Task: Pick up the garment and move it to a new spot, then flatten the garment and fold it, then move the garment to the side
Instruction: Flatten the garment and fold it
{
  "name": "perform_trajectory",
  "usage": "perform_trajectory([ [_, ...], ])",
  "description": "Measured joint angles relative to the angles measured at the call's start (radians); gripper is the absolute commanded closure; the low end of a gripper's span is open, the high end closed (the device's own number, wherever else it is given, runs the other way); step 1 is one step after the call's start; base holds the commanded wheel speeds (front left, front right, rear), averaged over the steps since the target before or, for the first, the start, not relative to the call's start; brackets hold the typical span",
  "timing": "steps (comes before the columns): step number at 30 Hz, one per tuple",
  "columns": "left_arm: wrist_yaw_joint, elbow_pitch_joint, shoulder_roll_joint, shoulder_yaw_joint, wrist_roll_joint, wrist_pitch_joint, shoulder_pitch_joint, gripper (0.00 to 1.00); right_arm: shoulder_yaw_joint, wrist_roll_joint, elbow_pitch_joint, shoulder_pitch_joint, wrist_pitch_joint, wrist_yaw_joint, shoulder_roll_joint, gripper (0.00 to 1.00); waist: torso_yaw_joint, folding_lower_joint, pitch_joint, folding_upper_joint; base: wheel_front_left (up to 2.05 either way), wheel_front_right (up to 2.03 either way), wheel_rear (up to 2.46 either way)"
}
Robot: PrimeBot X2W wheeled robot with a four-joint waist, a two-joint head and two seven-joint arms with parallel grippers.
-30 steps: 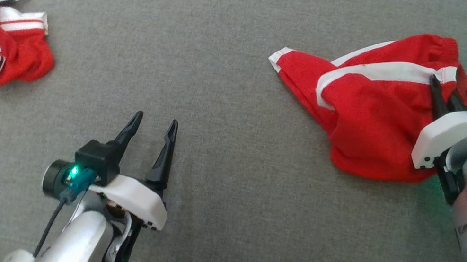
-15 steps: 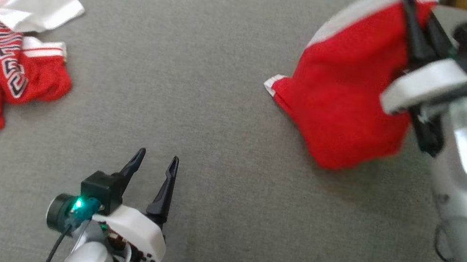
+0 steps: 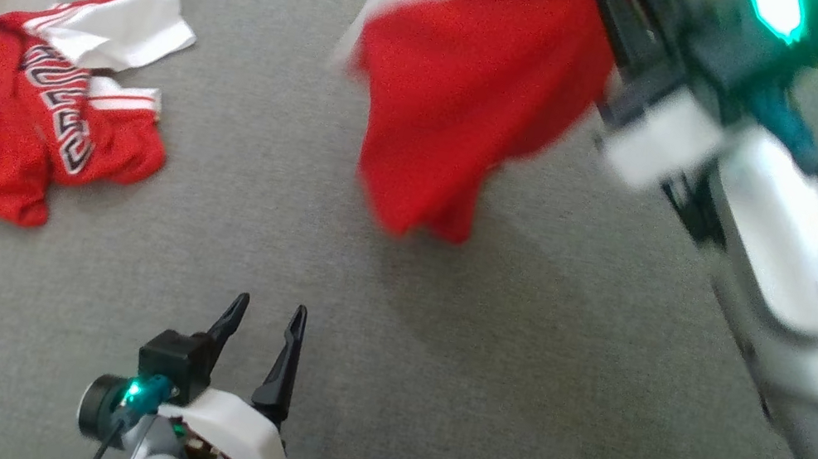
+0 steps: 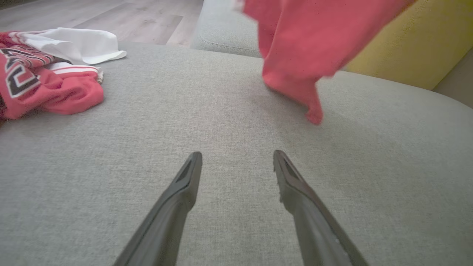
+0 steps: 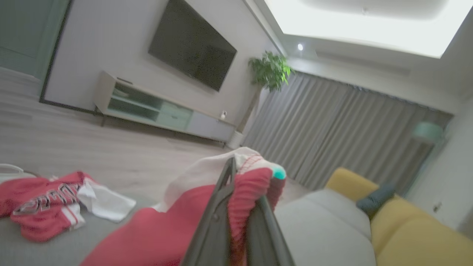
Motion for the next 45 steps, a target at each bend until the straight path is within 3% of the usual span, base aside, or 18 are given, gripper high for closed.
perform_trajectory([
  [3, 0.000, -0.002, 0.000, 0.004, 0.000, 0.000, 0.000, 0.00, -0.008, 0.018, 0.058, 0.156, 0.000, 0.000, -0.079, 1.00, -0.023, 0.0000, 0.010, 0.0000, 0.00, 0.00, 0.00],
  [4, 0.000, -0.002, 0.000, 0.006, 0.000, 0.000, 0.000, 0.00, -0.017, 0.021, 0.086, 0.214, 0.000, 0.000, -0.099, 0.88, -0.031, 0.0000, 0.015, 0.0000, 0.00, 0.00, 0.00],
  [5, 0.000, -0.002, 0.000, 0.008, 0.002, 0.000, -0.001, 0.00, -0.027, 0.024, 0.115, 0.265, 0.001, 0.000, -0.113, 0.51, -0.038, 0.0000, 0.020, 0.0000, 0.00, 0.00, 0.00],
  [6, -0.001, -0.003, 0.000, 0.011, 0.002, 0.000, -0.003, 0.00, -0.035, 0.026, 0.144, 0.310, 0.001, 0.000, -0.123, 0.00, -0.046, 0.0000, 0.025, 0.0000, 0.00, 0.00, 0.00],
  [10, -0.007, -0.003, 0.000, 0.020, 0.011, 0.000, -0.024, 0.00, -0.114, 0.045, 0.275, 0.404, 0.002, 0.000, -0.121, 0.00, -0.078, 0.0000, 0.048, 0.0000, 0.00, 0.00, 0.00],
  [13, -0.011, -0.006, 0.000, 0.023, 0.011, 0.000, -0.055, 0.00, -0.203, 0.045, 0.295, 0.406, 0.003, 0.000, -0.117, 0.00, -0.103, 0.0000, 0.060, 0.0000, 0.00, 0.00, 0.00],
  [22, -0.033, 0.040, -0.003, 0.026, -0.001, 0.000, -0.250, 0.00, -0.439, -0.025, 0.120, 0.448, 0.003, 0.000, 0.013, 0.00, -0.177, 0.0000, 0.101, 0.0000, 0.00, 0.00, 0.00],
  [27, -0.063, 0.173, -0.008, 0.034, -0.018, 0.000, -0.416, 0.00, -0.451, -0.058, 0.055, 0.483, 0.003, 0.000, 0.077, 0.00, -0.211, 0.0001, 0.142, 0.0000, 0.00, 0.00, 0.00],
  [34, -0.082, 0.320, -0.014, 0.120, -0.035, 0.000, -0.532, 0.00, -0.451, -0.060, -0.006, 0.481, 0.003, 0.000, 0.120, 0.00, -0.254, 0.0002, 0.201, 0.0000, 0.00, 0.00, 0.00],
  [44, -0.146, 0.354, -0.016, 0.178, -0.064, 0.000, -0.562, 0.00, -0.447, -0.060, -0.016, 0.481, 0.003, 0.000, 0.138, 0.00, -0.279, 0.0002, 0.230, 0.0000, 0.00, 0.00, 0.00],
  [45, -0.151, 0.361, -0.016, 0.175, -0.069, 0.000, -0.562, 0.13, -0.447, -0.060, -0.016, 0.481, 0.003, 0.000, 0.139, 0.00, -0.279, 0.0002, 0.230, 0.0000, 0.00, 0.00, 0.00],
])
